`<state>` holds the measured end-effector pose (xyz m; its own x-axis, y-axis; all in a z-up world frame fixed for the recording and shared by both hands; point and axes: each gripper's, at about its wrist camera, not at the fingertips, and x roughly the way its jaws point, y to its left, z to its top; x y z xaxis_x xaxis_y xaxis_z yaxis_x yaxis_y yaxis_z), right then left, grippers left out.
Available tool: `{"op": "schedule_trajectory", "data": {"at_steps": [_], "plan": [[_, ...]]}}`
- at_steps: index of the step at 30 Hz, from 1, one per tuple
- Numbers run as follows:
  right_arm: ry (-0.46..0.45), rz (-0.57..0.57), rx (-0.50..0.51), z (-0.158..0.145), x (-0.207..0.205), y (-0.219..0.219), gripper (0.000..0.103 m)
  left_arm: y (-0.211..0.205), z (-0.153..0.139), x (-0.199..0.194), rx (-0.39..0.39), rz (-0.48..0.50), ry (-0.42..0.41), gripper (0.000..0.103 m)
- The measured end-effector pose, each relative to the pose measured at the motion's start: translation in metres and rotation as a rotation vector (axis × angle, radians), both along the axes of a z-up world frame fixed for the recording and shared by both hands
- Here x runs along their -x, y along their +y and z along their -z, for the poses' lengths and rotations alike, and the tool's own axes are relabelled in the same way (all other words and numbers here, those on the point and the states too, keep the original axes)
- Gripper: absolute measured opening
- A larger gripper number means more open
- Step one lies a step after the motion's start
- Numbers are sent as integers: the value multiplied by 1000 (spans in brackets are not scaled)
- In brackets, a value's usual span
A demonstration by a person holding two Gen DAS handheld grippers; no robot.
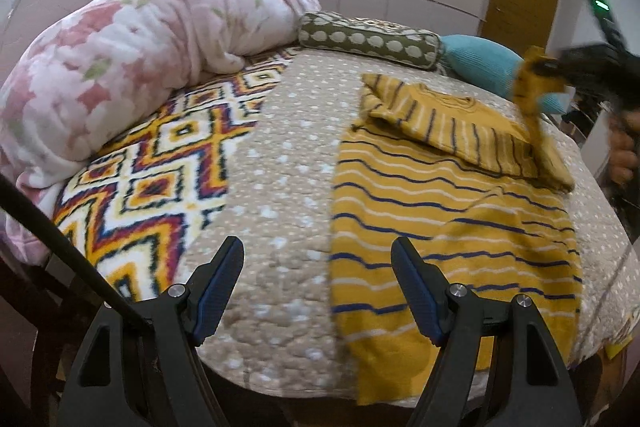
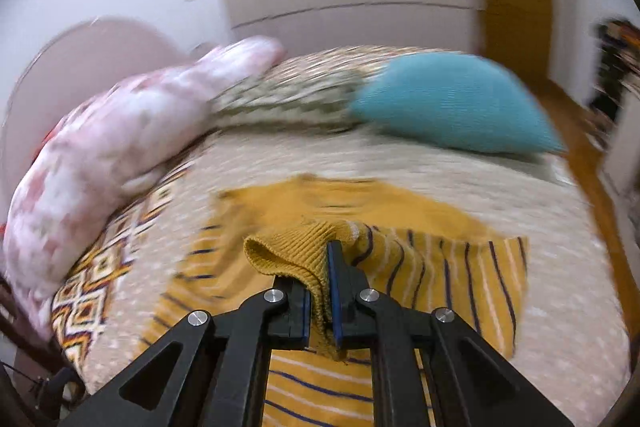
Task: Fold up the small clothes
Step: 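Grasp the sweater hem with the right gripper and fold it toward the collar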
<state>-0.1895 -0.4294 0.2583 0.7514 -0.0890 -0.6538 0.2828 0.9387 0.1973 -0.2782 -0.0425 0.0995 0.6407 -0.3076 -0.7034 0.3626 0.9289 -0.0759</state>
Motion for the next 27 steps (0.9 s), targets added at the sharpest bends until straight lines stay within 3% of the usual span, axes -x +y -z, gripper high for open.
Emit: {"op": "schedule_trajectory", "data": {"at_steps": [7, 12, 14, 15, 16, 17, 19, 24, 27], "plan": [[145, -137, 43, 64, -122, 85, 8, 30, 15, -16, 12, -59, 31, 75], [287, -207, 71, 118, -175, 112, 12, 44, 25, -24, 17, -89, 56, 75], [300, -207, 112, 124, -179, 120, 14, 46, 27, -25, 18, -92, 63, 75], [288, -209, 119, 121, -177, 121, 17, 47, 27, -25, 19, -92, 62, 75], [262, -220, 101, 114, -172, 121, 29, 47, 26, -25, 20, -91, 58, 75], [222, -240, 57, 104, -164, 118, 47, 47, 25, -24, 19, -92, 54, 75], [133, -246, -1, 79, -138, 108, 67, 46, 23, -24, 24, -89, 50, 75], [51, -187, 3, 48, -55, 66, 70, 40, 15, -16, 38, -68, 36, 75], [17, -79, 121, 38, 9, 37, 70, 32, 14, -13, 51, -34, 45, 76]]}}
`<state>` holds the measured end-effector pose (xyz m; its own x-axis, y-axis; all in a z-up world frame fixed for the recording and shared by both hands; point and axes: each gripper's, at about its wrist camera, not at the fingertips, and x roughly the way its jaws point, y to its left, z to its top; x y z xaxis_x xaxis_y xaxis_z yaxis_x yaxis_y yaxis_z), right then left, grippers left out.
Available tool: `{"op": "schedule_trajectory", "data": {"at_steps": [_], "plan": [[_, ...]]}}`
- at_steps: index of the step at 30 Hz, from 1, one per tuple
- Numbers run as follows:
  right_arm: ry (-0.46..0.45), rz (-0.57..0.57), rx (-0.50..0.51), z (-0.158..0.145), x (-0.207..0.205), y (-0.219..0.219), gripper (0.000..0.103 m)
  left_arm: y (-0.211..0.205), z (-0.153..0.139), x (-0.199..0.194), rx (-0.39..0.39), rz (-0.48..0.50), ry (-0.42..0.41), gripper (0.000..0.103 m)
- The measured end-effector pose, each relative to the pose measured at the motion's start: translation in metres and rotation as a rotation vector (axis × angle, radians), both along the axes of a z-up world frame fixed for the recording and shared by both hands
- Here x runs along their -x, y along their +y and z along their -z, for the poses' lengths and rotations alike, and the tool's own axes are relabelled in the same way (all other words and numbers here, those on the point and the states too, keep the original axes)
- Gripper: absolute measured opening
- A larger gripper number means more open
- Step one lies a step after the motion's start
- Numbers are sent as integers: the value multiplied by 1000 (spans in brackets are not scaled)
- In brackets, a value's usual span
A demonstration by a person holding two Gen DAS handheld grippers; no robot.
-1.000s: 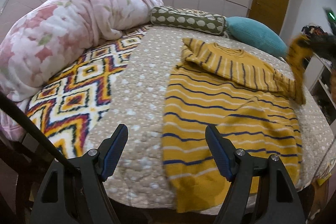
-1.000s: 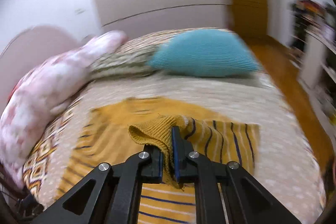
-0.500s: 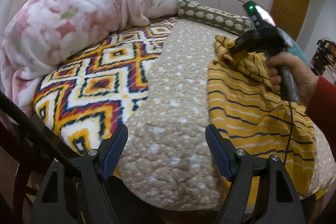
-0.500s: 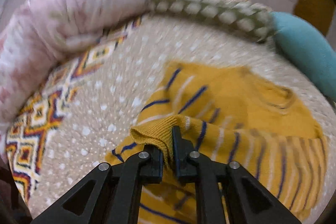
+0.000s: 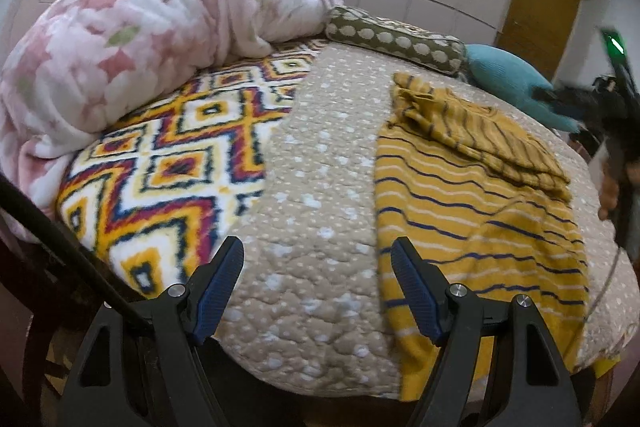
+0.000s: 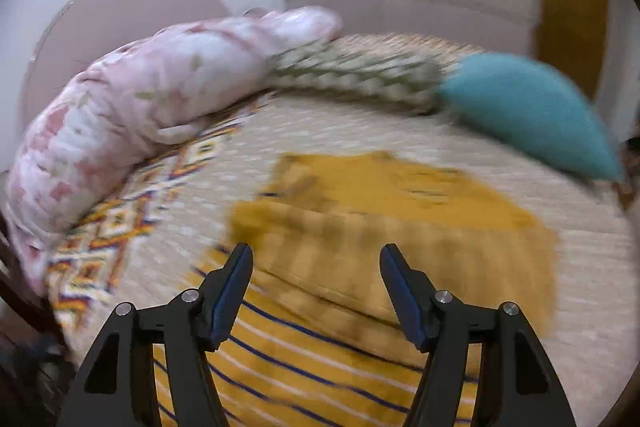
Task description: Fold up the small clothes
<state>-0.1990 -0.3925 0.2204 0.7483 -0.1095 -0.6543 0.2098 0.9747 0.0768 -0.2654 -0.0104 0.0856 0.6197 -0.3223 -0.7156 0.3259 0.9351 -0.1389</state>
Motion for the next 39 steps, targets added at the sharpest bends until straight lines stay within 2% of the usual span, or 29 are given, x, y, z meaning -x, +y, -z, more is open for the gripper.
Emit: {"op": "schedule_trajectory", "data": {"at_steps": [1, 3, 6, 11, 13, 16, 17, 19, 22, 26, 30, 34, 39], "plan": [[-9, 41, 27, -3, 20, -8, 71, -5, 2, -1, 7, 25, 17, 79], [-1, 85, -12, 0, 61, -33, 71, -14, 7, -4, 17, 66, 50, 79], [99, 87, -208, 24, 118, -66, 71, -29, 17, -10, 22, 138, 94, 79], [132, 140, -388, 80, 196, -78, 70, -59, 46, -26, 50, 263, 221, 79], [125, 149, -479, 101, 217, -78, 68, -68, 51, -29, 52, 273, 227, 81], [105, 117, -599, 127, 230, -66, 63, -77, 52, -31, 85, 288, 250, 81], [90, 99, -626, 131, 231, -60, 63, -81, 53, -30, 102, 296, 263, 78], [53, 59, -679, 137, 231, -48, 63, -85, 54, -25, 106, 302, 267, 67], [21, -6, -738, 142, 227, -33, 61, -86, 54, -18, 103, 301, 252, 64], [12, -59, -777, 147, 217, -17, 60, -78, 56, -19, 161, 272, 274, 64], [-5, -60, -798, 151, 218, -9, 57, -73, 54, -12, 188, 252, 281, 65], [-15, -49, -830, 155, 228, -4, 51, -69, 51, 6, 192, 250, 265, 77], [-31, -27, -877, 163, 253, -9, 46, -73, 52, 17, 162, 288, 267, 80]]}}
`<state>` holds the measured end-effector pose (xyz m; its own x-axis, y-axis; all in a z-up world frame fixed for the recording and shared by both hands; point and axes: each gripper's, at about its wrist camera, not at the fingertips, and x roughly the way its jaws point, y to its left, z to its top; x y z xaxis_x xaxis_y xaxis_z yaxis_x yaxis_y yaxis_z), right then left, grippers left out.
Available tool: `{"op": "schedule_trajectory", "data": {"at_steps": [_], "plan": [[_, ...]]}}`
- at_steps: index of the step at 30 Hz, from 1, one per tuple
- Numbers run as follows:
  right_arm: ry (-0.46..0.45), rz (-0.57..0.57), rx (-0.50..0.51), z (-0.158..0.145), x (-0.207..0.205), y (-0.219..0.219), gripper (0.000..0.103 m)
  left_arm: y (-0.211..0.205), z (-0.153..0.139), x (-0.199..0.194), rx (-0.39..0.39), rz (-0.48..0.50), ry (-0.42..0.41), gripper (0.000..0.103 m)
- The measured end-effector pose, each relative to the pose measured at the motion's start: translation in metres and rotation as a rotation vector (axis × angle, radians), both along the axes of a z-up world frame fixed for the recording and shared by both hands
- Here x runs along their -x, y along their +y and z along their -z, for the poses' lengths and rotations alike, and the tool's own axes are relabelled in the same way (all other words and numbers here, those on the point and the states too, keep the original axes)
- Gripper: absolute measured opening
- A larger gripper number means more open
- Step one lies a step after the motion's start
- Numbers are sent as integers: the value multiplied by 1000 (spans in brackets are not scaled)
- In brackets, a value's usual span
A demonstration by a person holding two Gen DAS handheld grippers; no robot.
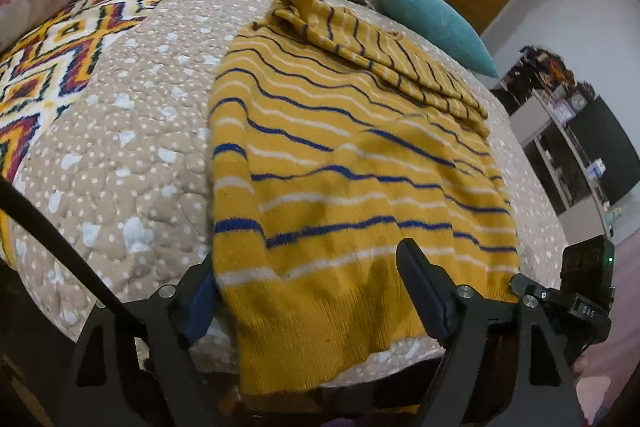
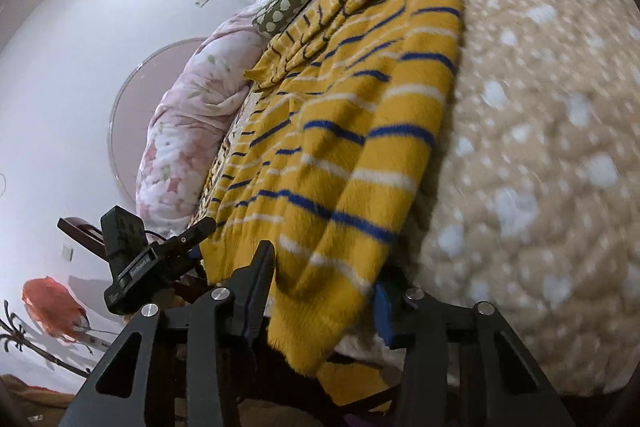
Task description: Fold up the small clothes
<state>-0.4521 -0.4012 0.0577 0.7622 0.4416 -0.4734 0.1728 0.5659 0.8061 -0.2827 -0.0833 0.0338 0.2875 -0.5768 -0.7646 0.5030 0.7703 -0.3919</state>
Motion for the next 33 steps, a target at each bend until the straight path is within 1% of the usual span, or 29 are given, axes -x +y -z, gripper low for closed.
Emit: {"op": "schedule_trajectory", "data": {"at_steps": [2, 6, 7, 8, 9, 10, 11, 13, 15, 20, 22, 24, 29, 31, 33], "plan": [[-5, 8, -13, 4, 8, -1, 46, 0, 1, -2, 19, 1, 19, 80], [5, 6, -11, 4, 4, -4, 46, 6, 3, -16, 120, -18, 132, 80], [9, -1, 13, 0, -2, -4, 46, 6, 3, -20, 126, -31, 153, 73], [17, -6, 32, -3, -8, -3, 40, 7, 3, -24, 115, -54, 167, 60], [28, -7, 56, -6, -14, -4, 33, 7, 3, -27, 94, -72, 173, 31], [41, -8, 64, -7, -18, -5, 18, 8, 3, -30, 48, -99, 176, 10], [56, -12, 66, -7, -22, -7, 16, 9, 3, -33, 24, -120, 185, 10], [57, -8, 70, -11, -20, -9, 14, 17, 0, -33, 56, -160, 203, 10], [49, -5, 98, -17, -11, -10, 13, 20, -11, -24, 43, -174, 160, 9], [6, 14, 103, -36, 29, -18, 11, 24, -36, 3, 74, -146, 104, 9], [-5, 17, 91, -40, 44, -21, 10, 24, -45, 14, 94, -128, 89, 9], [-1, 18, 87, -39, 58, -23, 10, 22, -50, 27, 94, -110, 72, 9], [32, 4, 75, -28, 77, -16, 10, 22, -43, 43, 60, -84, 61, 9], [38, -8, 74, -28, 73, -15, 10, 24, -37, 39, 60, -78, 75, 9], [36, -33, 96, -35, 61, -18, 10, 23, -39, 34, 61, -70, 65, 9]]}}
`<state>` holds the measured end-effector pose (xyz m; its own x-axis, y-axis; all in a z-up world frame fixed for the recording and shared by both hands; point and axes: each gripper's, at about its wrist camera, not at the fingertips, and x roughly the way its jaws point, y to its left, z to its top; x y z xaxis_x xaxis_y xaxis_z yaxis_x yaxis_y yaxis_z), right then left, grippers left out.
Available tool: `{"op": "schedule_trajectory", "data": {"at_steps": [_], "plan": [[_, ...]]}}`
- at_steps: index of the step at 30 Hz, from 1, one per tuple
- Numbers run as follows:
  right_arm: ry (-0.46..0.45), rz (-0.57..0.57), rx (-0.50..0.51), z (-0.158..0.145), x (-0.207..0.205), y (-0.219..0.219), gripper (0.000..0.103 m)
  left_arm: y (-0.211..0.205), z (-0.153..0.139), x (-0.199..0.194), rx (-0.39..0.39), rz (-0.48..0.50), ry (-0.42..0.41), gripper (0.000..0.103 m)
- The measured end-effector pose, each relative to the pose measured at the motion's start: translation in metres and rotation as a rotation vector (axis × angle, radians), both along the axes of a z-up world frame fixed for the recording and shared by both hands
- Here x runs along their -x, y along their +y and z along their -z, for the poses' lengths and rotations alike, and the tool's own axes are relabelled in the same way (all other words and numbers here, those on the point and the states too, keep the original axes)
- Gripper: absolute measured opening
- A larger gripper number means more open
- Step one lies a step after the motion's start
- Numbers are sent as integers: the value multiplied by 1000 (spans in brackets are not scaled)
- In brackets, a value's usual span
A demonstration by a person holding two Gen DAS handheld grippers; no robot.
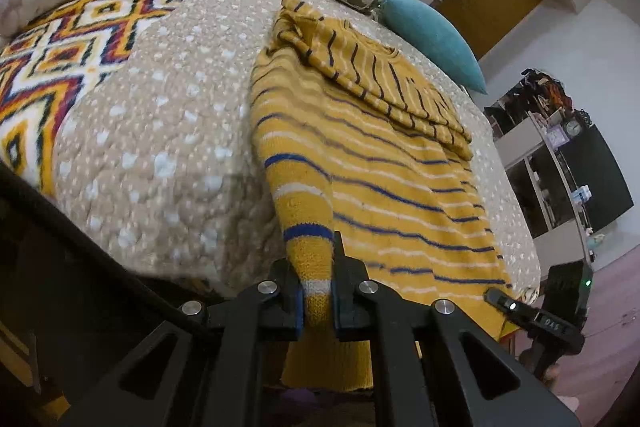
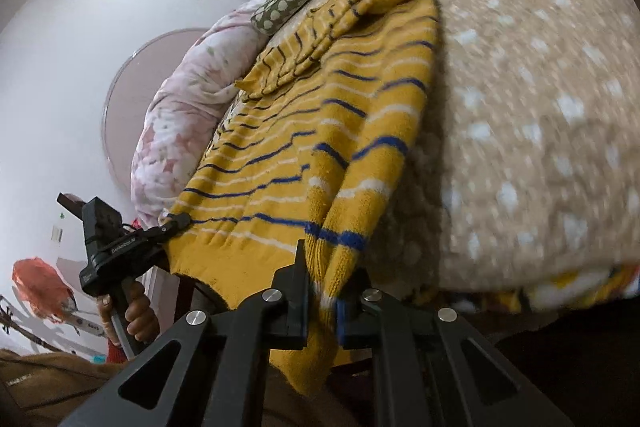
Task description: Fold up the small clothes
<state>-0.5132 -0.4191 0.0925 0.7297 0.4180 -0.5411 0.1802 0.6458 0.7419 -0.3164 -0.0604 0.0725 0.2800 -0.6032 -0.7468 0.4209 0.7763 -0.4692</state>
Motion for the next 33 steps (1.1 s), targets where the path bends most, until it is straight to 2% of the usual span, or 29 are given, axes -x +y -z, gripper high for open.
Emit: {"op": "schedule_trajectory", "data": {"at_steps": [4, 6, 11, 14, 16, 21, 24, 26, 29, 31, 33], "plan": [[-51, -35, 87, -36, -39, -11, 10, -29, -26, -36, -17, 2, -110, 9], [-91, -20, 139, -59, -65, -23, 10, -47, -39, -67, -2, -27, -125, 9], [-129, 52, 167, -87, -131, -54, 10, -89, -43, -147, 13, -86, -52, 9], [-89, 86, 167, -81, -166, -70, 10, -107, -25, -189, 17, -119, 65, 9], [-50, 100, 145, -69, -182, -81, 10, -111, -16, -201, 24, -124, 107, 9], [16, 137, 25, -37, -207, -117, 15, -123, 1, -219, 26, -132, 184, 10], [27, 165, -122, -17, -222, -144, 28, -131, 8, -237, 49, -147, 237, 10], [9, 201, -207, -8, -229, -164, 43, -134, 13, -250, 102, -163, 281, 11], [-42, 238, -373, 8, -240, -188, 58, -132, 24, -269, 192, -199, 365, 19], [-51, 276, -414, 14, -246, -199, 60, -130, 34, -278, 275, -214, 422, 25], [-57, 288, -425, 14, -252, -205, 61, -129, 37, -282, 321, -207, 444, 29]]}}
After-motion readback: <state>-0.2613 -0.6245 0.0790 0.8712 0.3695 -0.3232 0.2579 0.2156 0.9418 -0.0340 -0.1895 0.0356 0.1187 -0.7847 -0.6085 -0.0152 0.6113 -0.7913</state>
